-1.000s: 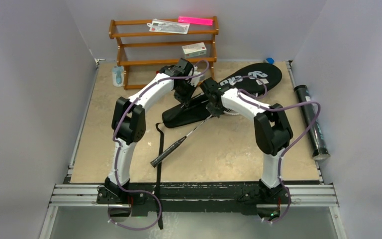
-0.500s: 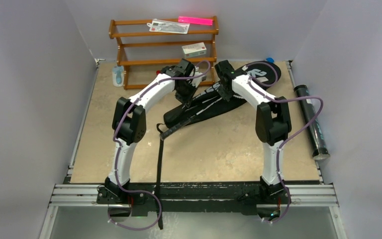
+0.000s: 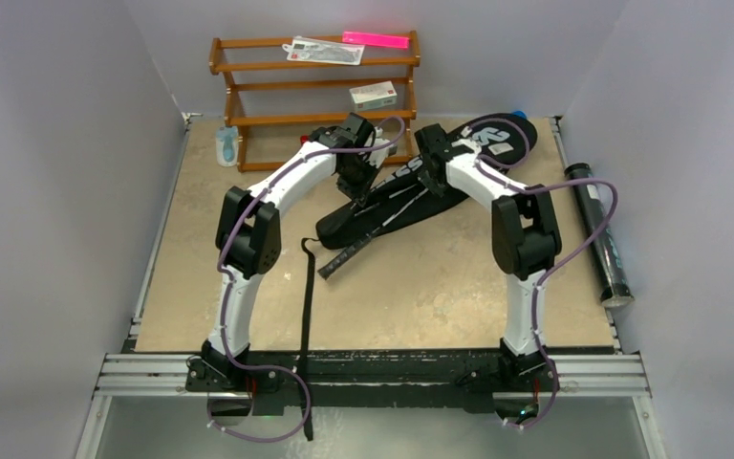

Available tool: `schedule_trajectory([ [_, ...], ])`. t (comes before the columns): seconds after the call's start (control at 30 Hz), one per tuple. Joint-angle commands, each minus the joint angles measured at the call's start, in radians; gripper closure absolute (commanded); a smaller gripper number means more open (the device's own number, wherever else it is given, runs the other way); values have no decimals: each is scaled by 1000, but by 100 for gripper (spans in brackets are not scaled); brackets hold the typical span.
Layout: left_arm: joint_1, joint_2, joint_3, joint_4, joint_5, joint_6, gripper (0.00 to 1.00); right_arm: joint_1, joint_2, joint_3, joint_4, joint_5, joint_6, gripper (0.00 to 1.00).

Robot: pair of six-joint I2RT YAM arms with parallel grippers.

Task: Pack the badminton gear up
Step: Place the racket in the racket bag.

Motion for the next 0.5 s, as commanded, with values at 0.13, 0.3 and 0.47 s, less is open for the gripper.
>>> schedule_trajectory([
  [0.13, 0, -77, 12, -3, 18, 4, 100, -3, -225, -207, 260, -88, -46, 37],
  [0.3, 0, -78, 13, -3, 18, 4, 100, 4, -274, -254, 239, -150, -42, 39],
  [0.47, 2, -81, 15, -3, 21, 4, 100, 64, -395, -406, 288, -171, -21, 44],
])
